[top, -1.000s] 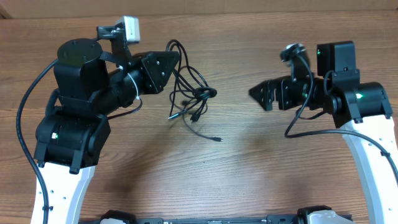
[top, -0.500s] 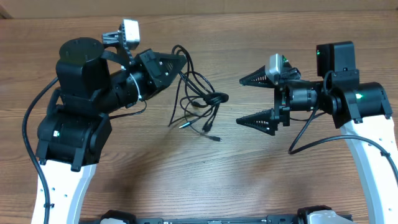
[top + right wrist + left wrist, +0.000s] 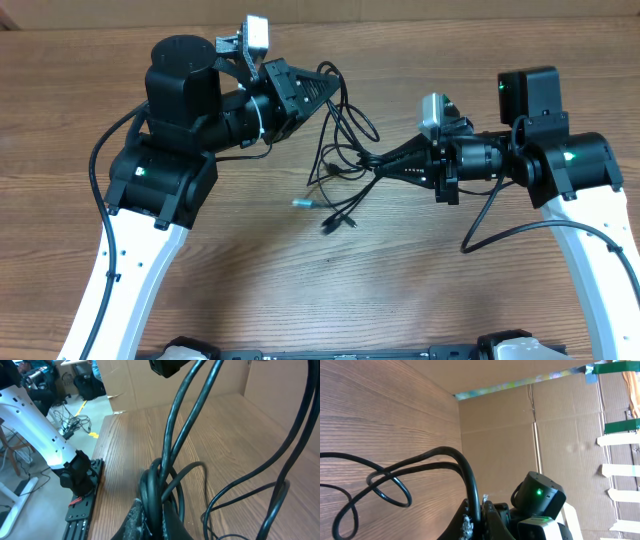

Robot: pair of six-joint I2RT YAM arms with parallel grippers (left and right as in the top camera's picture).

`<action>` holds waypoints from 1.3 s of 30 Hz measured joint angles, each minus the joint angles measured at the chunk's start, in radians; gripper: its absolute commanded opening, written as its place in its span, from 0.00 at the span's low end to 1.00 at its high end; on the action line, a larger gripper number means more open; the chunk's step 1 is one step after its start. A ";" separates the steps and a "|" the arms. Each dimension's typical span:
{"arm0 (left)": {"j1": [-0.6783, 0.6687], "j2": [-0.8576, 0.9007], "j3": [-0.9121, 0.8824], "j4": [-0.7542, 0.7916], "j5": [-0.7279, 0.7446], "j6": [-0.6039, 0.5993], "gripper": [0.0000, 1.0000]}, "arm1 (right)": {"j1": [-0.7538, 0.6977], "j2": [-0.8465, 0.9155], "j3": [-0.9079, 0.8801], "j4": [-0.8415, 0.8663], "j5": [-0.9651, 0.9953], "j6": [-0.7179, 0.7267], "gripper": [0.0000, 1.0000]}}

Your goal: Untangle cables

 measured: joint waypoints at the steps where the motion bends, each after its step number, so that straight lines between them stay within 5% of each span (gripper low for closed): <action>1: 0.000 0.000 0.000 0.001 0.000 -0.004 0.05 | 0.000 0.000 0.000 -0.004 0.000 0.001 0.04; 3: 0.000 0.000 0.000 0.002 0.001 -0.003 0.28 | 0.000 0.000 0.000 -0.011 0.000 0.007 0.04; 4: 0.000 0.000 0.000 0.005 0.001 0.006 0.67 | 0.000 0.000 0.000 -0.018 0.003 0.028 0.04; 6: 0.000 0.000 0.000 0.018 0.000 0.065 0.94 | 0.000 0.000 0.000 -0.025 0.012 0.080 0.04; 7: 0.000 0.000 0.000 0.018 -0.001 0.123 1.00 | 0.000 0.000 0.000 -0.027 0.018 0.131 0.04; 11: 0.000 0.000 0.002 -0.069 0.035 0.554 0.97 | 0.000 0.000 0.000 -0.026 0.024 0.249 0.04; 12: 0.000 0.000 0.001 -0.119 0.076 0.726 0.72 | 0.000 0.000 0.000 -0.025 0.026 0.298 0.04; 13: 0.000 0.000 0.002 -0.146 0.100 0.814 0.57 | 0.000 0.000 0.000 -0.018 0.026 0.323 0.04; 14: 0.000 0.000 0.003 -0.229 0.120 0.954 0.54 | 0.000 0.000 0.000 -0.006 0.029 0.368 0.04; 22: 0.000 0.000 0.003 -0.384 0.187 1.360 0.45 | 0.000 0.001 0.000 0.019 -0.035 0.562 0.04; 25: 0.000 0.000 0.003 -0.399 0.248 1.437 0.54 | 0.000 0.001 0.000 0.079 -0.058 0.637 0.04; 30: -0.006 0.000 0.003 -0.405 0.372 1.487 0.55 | 0.000 0.001 0.000 0.184 -0.086 0.771 0.04; 32: -0.006 0.000 0.003 -0.403 0.386 1.480 0.64 | 0.000 0.001 0.000 0.206 -0.095 0.805 0.04; 39: -0.006 0.000 0.003 -0.283 0.405 1.251 0.52 | 0.000 0.001 0.000 0.270 -0.172 0.835 0.04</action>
